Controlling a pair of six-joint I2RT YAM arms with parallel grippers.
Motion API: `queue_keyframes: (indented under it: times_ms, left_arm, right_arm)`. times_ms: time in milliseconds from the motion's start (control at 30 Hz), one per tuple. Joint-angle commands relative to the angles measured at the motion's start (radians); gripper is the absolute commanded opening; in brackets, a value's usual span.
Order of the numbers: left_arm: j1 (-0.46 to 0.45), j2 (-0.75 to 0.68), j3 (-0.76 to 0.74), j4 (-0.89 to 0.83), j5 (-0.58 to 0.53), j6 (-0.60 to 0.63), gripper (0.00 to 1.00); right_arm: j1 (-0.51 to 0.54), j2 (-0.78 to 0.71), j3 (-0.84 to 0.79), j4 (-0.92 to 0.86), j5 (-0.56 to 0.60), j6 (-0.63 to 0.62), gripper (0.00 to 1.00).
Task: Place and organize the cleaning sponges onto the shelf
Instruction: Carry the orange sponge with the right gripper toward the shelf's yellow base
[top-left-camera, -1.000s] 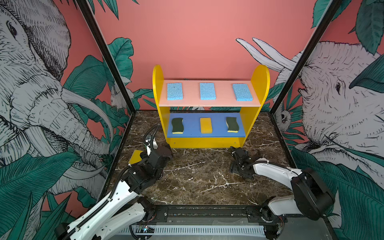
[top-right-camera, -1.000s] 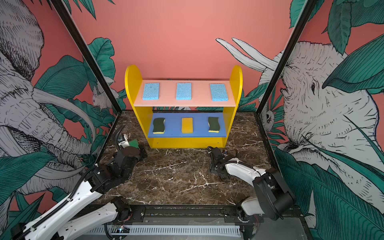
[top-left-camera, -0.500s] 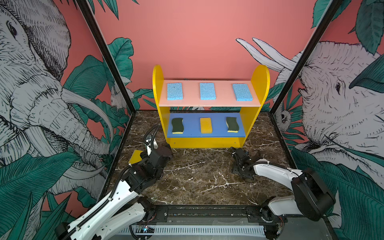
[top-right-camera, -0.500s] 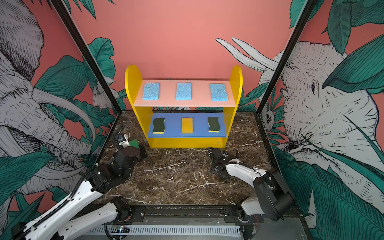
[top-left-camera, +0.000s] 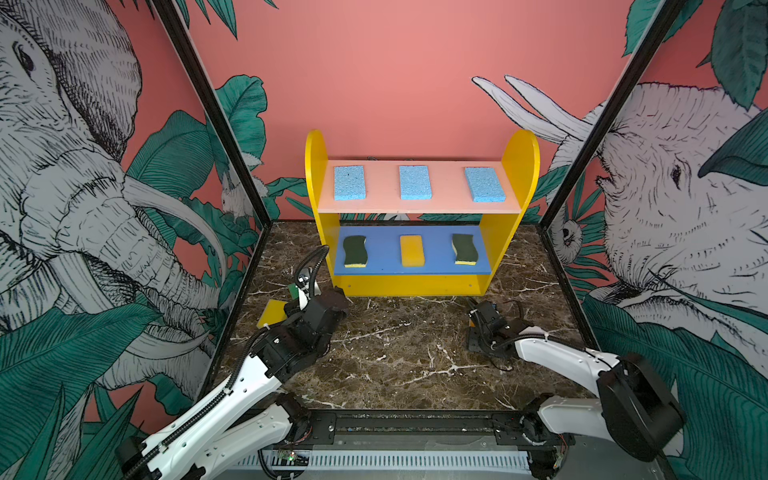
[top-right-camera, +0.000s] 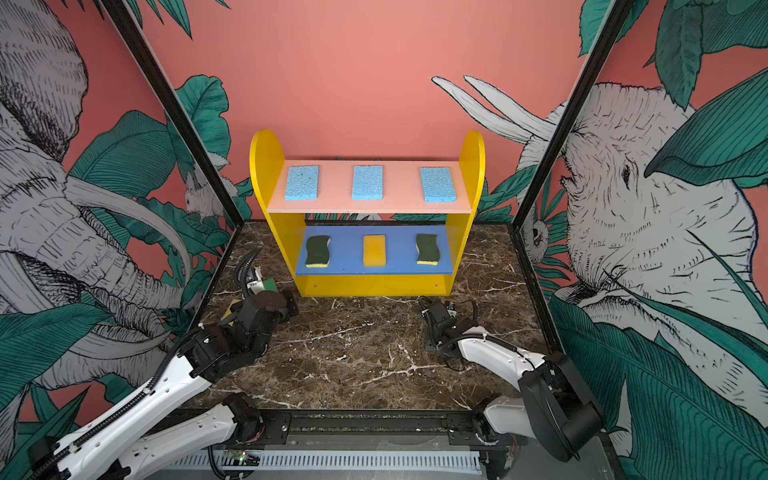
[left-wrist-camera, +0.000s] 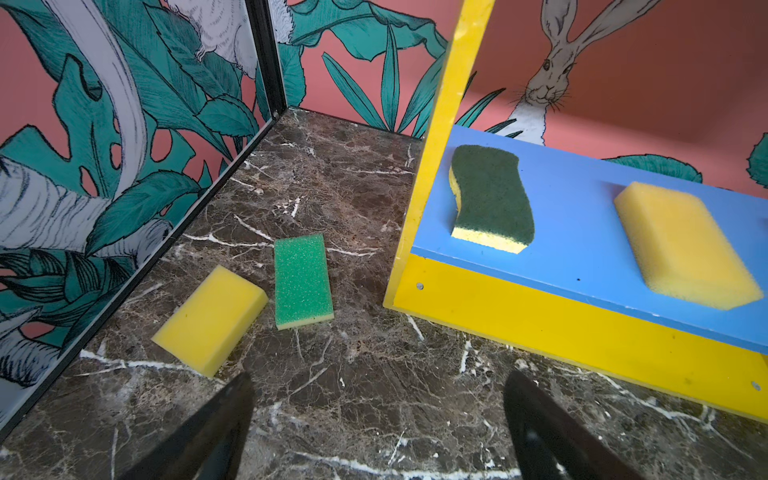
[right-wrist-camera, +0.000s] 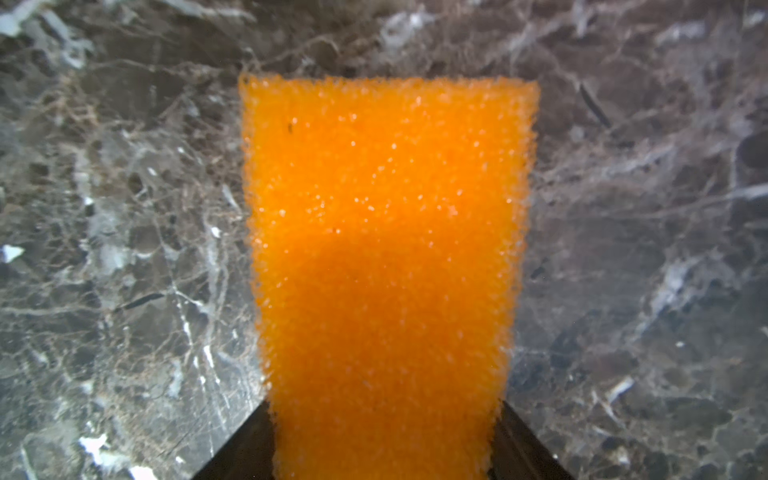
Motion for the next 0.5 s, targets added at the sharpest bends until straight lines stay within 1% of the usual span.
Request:
queue_keyframes:
  times_ms: [0,100,233,467]
  left_arm:
    - [0.004,-0.040,-0.017,-0.012,-0.024,-0.034,0.95]
    - [0.004,-0.065,-0.028,-0.018,-0.024,-0.042,0.94]
    - [0.004,-0.079,-0.028,-0.045,-0.041,-0.047,0.94]
    - [0.004,-0.067,-0.038,-0.010,-0.050,-0.022,0.94]
  right_arm:
    - [0.010,-0.006,0.027,0.041,0.023,-0.054,0.65]
    - [0.013,0.016,0.058,0.073,0.020,-0.101,0.64]
    - [0.015,0.065,0.096,0.105,0.018,-0.127,0.64]
    - [0.015,0.153,0.144,0.195,0.022,-0.164,0.62]
